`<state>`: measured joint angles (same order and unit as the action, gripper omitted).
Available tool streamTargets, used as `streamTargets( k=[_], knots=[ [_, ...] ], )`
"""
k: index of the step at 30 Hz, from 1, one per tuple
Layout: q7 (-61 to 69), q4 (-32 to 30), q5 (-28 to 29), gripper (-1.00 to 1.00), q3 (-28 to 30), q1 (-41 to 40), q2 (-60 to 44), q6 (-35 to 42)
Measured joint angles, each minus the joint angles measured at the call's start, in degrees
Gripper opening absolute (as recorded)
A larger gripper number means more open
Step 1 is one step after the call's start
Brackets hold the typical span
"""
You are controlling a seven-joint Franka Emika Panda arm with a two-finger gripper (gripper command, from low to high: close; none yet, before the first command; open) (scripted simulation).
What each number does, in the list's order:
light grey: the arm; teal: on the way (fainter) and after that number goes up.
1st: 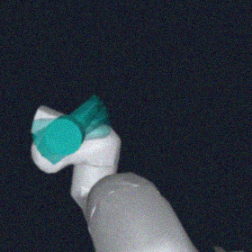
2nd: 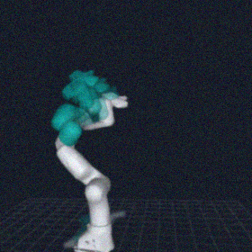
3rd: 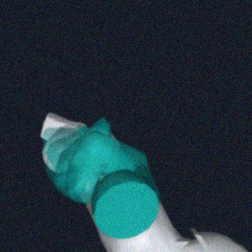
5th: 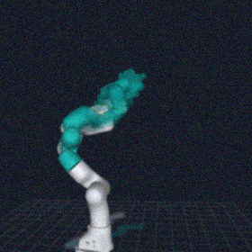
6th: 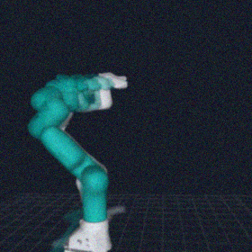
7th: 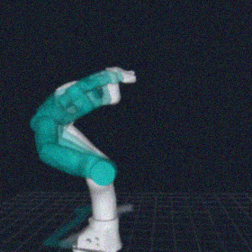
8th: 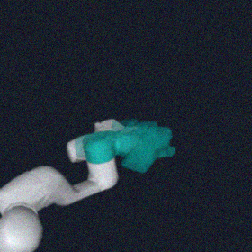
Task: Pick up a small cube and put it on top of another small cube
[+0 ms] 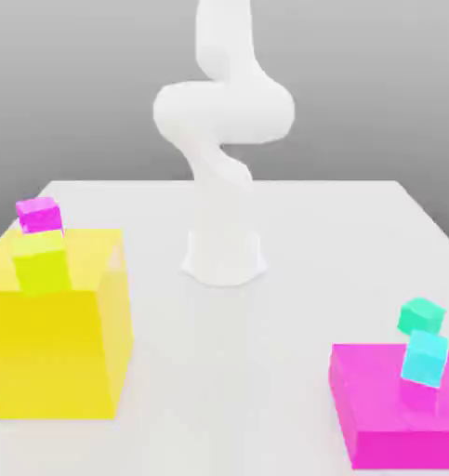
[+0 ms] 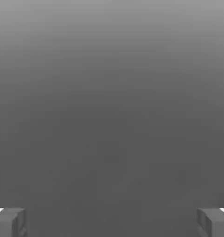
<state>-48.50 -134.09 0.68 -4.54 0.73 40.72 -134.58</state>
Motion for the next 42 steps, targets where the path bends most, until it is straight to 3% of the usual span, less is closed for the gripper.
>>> streamTargets(
  k=[14,22,26,32,33,39,42],
  knots=[
    [-17.77,-13.08,7.48,0.0,-24.6,6.73,-29.27,-15.93],
    [-28.17,-20.41,12.26,0.0,-32.49,17.12,-45.92,-24.86],
    [-34.23,-19.97,19.28,0.0,-28.06,21.37,-51.83,-28.43],
    [-43.71,-17.65,31.75,0.0,-16.32,30.5,-59.73,-33.43],
    [-44.99,-17.32,33.43,-1.0,-14.43,32.02,-60.85,-34.18],
    [-45.58,-17.16,34.2,-1.0,-13.44,32.85,-61.4,-34.68],
    [-43.08,-17.83,30.86,-1.0,-17.12,29.91,-59.15,-33.18]
  ],
)
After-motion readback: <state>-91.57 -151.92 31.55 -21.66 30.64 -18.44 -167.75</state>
